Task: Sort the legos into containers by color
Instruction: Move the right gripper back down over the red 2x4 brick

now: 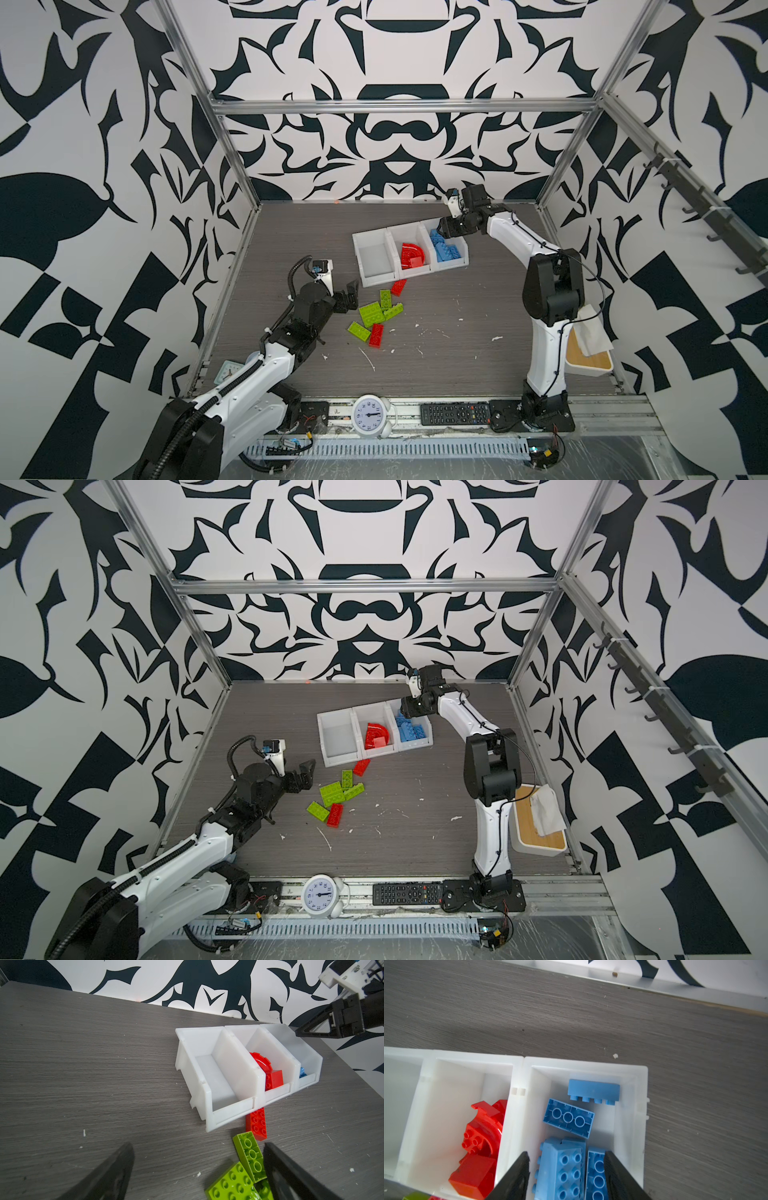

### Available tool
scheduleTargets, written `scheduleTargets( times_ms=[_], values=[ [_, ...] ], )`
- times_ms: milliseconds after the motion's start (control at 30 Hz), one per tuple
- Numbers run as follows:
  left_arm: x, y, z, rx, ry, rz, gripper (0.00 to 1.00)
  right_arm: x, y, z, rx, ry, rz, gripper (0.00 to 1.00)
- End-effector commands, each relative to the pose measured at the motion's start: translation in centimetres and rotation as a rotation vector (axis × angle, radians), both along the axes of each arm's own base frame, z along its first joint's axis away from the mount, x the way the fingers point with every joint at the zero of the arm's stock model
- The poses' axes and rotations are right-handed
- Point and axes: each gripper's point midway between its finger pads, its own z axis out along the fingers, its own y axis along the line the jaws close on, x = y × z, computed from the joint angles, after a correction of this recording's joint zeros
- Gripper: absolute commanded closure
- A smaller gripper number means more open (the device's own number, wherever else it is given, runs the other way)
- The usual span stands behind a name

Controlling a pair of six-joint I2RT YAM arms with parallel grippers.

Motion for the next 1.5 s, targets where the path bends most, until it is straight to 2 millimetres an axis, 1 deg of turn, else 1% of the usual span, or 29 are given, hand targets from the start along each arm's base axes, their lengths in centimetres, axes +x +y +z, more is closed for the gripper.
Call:
scheduleTargets(
  times_ms=[0, 33, 100, 200, 300, 333, 400, 467, 567, 633, 767, 933, 1033, 1200, 1333, 1467],
  values=[
    [0.1, 0.4, 1.0, -0.011, -0.036, 0.021, 0.01, -3.1, 2.1, 4.7, 0.097, -0.043, 0.001, 0.42],
    [0.0, 0.5, 1.1, -0.012, -0.039, 0.025, 0.01, -4.2, 3.0, 4.9, 0.107, -0.044, 0.01, 0.42],
    [-0.1, 0.8, 1.1, -0.012, -0.048, 0.036, 0.01, -7.5, 5.4, 4.0, 0.115, -0.024, 0.036, 0.41],
    [-0.1, 0.9, 1.2, -0.015, -0.05, 0.044, 0.01, -11.9, 8.6, 2.7, 0.137, -0.006, 0.063, 0.41],
    [-0.1, 1.0, 1.2, -0.016, -0.05, 0.048, 0.01, -15.8, 10.9, 2.1, 0.132, -0.01, 0.084, 0.41],
    [-0.1, 1.0, 1.2, -0.016, -0.051, 0.05, 0.01, -16.6, 11.4, 2.0, 0.13, -0.017, 0.082, 0.41],
    [0.0, 1.2, 1.2, -0.016, -0.051, 0.057, 0.01, -19.2, 13.5, 1.6, 0.145, -0.007, 0.12, 0.41],
    [0.0, 1.2, 1.0, -0.017, -0.048, 0.061, 0.01, -21.0, 15.3, 1.1, 0.155, 0.006, 0.151, 0.41],
    [0.0, 1.2, 0.9, -0.02, -0.043, 0.062, 0.0, -23.1, 17.2, 0.0, 0.132, 0.028, 0.192, 0.41],
    [0.0, 1.1, 0.9, -0.022, -0.044, 0.061, 0.0, -23.9, 17.8, -0.9, 0.11, 0.052, 0.216, 0.41],
    [0.0, 1.1, 1.0, -0.021, -0.044, 0.06, 0.01, -24.6, 18.4, -1.9, 0.088, 0.071, 0.245, 0.41],
    [0.0, 1.0, 1.0, -0.023, -0.042, 0.052, 0.01, -26.4, 20.2, -3.0, 0.063, 0.116, 0.297, 0.41],
    [0.0, 1.0, 1.1, -0.024, -0.044, 0.054, 0.01, -27.2, 20.4, -3.7, 0.051, 0.141, 0.299, 0.41],
    [0.0, 1.1, 1.1, -0.02, -0.047, 0.057, 0.01, -28.0, 20.7, -4.5, 0.047, 0.164, 0.305, 0.41],
    [0.0, 1.0, 1.0, -0.021, -0.045, 0.052, 0.01, -28.5, 21.6, -5.2, 0.049, 0.185, 0.316, 0.41],
    [0.1, 0.9, 0.9, -0.019, -0.041, 0.052, 0.01, -28.4, 22.1, -6.2, 0.044, 0.215, 0.302, 0.41]
  ],
)
